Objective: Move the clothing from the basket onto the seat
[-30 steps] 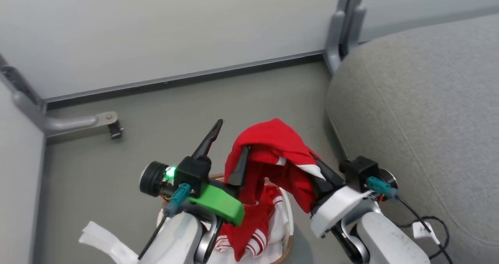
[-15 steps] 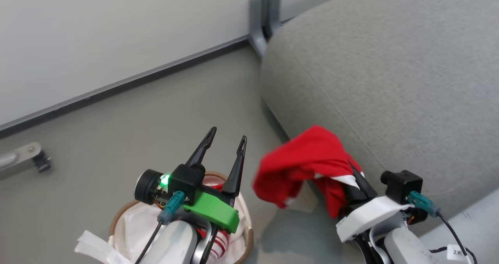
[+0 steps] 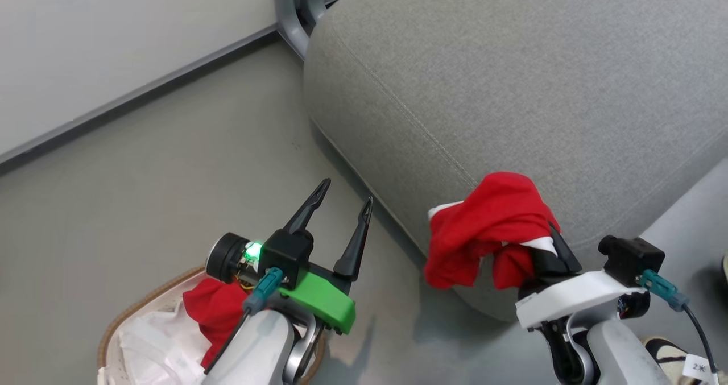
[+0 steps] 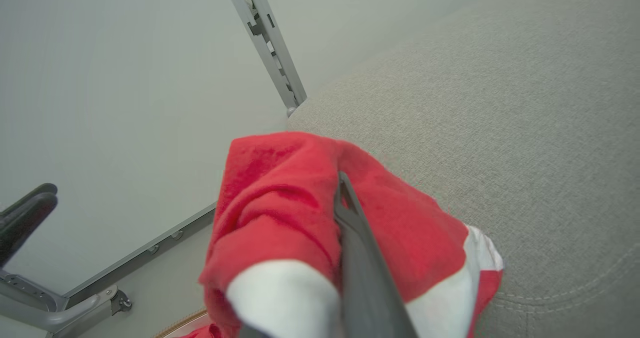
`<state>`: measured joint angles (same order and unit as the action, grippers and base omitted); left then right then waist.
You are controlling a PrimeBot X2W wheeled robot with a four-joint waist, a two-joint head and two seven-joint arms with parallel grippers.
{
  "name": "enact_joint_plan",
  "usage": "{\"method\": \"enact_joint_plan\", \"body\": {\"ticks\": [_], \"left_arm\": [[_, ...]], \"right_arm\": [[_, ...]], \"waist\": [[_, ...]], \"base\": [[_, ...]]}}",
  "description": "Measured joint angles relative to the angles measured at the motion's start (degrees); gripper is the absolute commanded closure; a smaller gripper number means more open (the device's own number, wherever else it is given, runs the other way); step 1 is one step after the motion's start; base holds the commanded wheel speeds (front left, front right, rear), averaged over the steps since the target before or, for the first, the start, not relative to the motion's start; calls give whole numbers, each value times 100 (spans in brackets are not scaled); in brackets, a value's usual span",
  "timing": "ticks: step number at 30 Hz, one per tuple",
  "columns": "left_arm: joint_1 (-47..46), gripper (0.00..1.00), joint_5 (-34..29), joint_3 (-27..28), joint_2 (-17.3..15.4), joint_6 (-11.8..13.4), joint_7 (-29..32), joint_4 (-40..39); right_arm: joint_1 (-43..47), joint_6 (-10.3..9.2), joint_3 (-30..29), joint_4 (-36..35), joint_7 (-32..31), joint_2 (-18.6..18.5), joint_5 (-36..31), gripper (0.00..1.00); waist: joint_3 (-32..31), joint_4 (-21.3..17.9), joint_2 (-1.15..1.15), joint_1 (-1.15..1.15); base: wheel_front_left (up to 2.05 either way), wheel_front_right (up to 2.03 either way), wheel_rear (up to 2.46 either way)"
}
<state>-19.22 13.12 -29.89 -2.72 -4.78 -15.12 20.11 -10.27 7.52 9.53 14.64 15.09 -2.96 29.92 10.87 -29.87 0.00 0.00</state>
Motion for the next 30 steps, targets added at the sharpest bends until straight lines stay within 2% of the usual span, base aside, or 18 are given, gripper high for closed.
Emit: {"method": "enact_joint_plan", "body": {"ticks": [6, 14, 23, 26, 30], "left_arm": [[-58, 0, -120, 63, 0, -20, 0, 111], [-160, 0, -421, 257, -36, -68, 0, 227], [-532, 0, -655, 269, -109, -163, 0, 258], [-639, 0, -686, 249, -129, -178, 0, 258], [-784, 0, -719, 221, -129, -202, 0, 256]], "right_arm": [[-732, 0, 59, 90, -1, -30, -382, 100], [-2444, 0, -532, 614, 0, -733, -575, 100], [-3920, 0, -1339, 1381, 0, -1750, -1279, 100], [-4184, 0, -1523, 1637, 0, -1895, -1478, 100], [-4333, 0, -1742, 1949, 0, -1883, -1744, 100]], "waist": [[286, -57, 0, 0], [768, 0, 0, 0], [1405, 438, 0, 0], [1607, 618, 0, 0], [1882, 863, 0, 0]], "base": [[0, 0, 0], [0, 0, 0], [0, 0, 0], [0, 0, 0], [0, 0, 0]]}}
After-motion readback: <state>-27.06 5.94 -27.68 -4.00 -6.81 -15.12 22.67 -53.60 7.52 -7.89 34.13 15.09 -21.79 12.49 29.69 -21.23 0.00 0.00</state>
